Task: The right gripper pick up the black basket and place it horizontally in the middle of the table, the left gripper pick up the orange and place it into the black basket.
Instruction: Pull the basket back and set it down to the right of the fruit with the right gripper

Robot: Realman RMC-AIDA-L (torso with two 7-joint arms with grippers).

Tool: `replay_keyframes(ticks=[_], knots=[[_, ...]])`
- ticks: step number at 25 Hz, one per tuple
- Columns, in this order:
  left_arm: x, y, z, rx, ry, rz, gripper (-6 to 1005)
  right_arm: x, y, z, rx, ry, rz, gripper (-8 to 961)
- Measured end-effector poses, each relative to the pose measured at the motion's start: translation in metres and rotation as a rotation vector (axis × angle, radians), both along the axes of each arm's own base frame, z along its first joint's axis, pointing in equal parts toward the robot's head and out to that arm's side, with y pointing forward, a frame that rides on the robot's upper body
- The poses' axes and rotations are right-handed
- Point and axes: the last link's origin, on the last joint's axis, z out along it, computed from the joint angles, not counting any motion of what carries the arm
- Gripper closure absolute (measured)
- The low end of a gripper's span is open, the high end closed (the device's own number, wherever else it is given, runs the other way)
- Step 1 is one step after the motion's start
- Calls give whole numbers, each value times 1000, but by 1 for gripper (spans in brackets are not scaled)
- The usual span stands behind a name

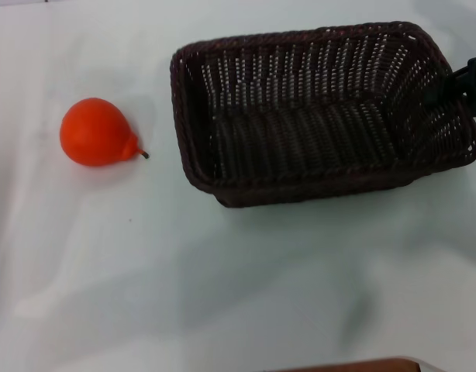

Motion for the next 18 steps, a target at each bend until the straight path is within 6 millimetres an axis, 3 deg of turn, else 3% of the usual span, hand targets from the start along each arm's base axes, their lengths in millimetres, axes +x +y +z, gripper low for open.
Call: replay_keyframes(ticks=[11,18], knots=[[-2,0,0,-8,3,9,96,14,10,-12,58,28,-58,719],[-1,1,1,-9,3,7,95,10,16,-16,72,61,-46,714]])
